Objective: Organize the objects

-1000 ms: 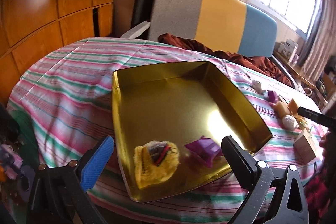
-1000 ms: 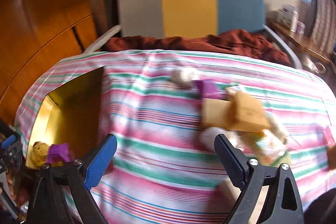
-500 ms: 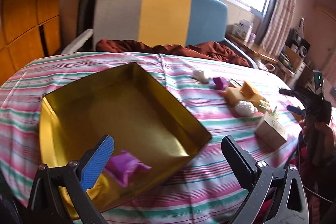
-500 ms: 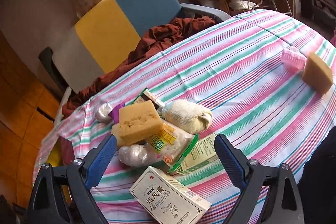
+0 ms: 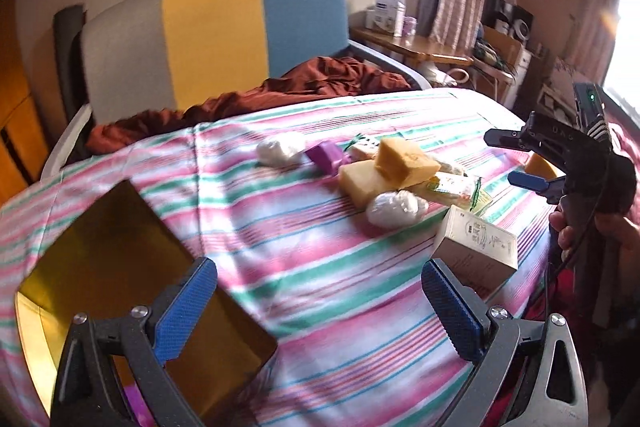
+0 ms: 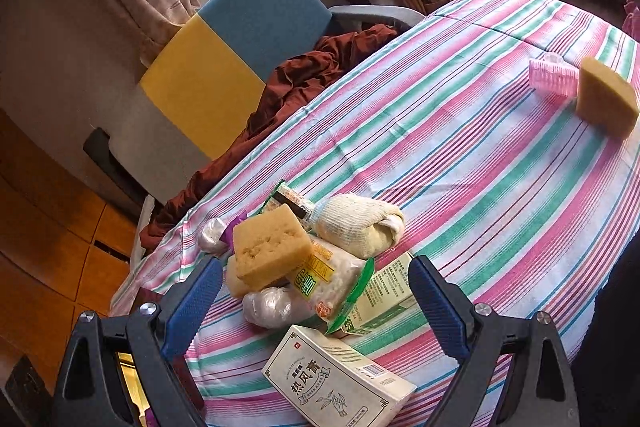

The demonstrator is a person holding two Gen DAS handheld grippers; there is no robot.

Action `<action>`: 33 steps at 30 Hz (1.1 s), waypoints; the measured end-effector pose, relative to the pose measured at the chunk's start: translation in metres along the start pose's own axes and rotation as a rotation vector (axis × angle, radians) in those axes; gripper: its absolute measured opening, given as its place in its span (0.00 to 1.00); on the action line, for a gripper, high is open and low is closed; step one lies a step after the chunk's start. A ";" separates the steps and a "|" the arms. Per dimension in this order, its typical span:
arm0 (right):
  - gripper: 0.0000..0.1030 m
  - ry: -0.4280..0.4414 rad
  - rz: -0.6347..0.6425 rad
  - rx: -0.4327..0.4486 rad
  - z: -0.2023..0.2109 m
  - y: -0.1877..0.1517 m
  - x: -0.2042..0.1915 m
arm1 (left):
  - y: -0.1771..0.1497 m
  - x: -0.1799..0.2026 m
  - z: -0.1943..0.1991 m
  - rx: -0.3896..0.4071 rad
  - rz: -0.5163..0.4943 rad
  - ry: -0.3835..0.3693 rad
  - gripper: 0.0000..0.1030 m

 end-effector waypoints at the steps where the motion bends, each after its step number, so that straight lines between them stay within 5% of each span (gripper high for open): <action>1: 0.93 0.007 -0.014 0.003 0.001 0.002 0.002 | 0.007 0.004 -0.005 -0.004 -0.033 -0.001 1.00; 12: 0.93 0.095 -0.112 -0.012 0.002 0.010 0.012 | 0.078 0.053 -0.089 -0.059 -0.370 -0.089 1.00; 23: 0.93 0.148 -0.181 -0.056 -0.007 0.012 0.020 | 0.104 0.085 -0.163 -0.119 -0.615 -0.186 1.00; 31: 0.93 0.161 -0.220 -0.069 -0.010 0.013 0.025 | 0.109 0.091 -0.197 -0.187 -0.609 -0.273 1.00; 33: 0.93 0.161 -0.219 -0.071 -0.011 0.014 0.025 | 0.107 0.088 -0.196 -0.185 -0.547 -0.313 0.83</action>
Point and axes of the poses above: each gripper's, at about its wrist camera, not at the fingertips, and z roughly against the way its jaws point, x to its right, y to its top, the point moved 5 cm from there along -z, roughly the way its jaws point, and after that the axes turned 14 degrees about -z, right-handed, at the moved point
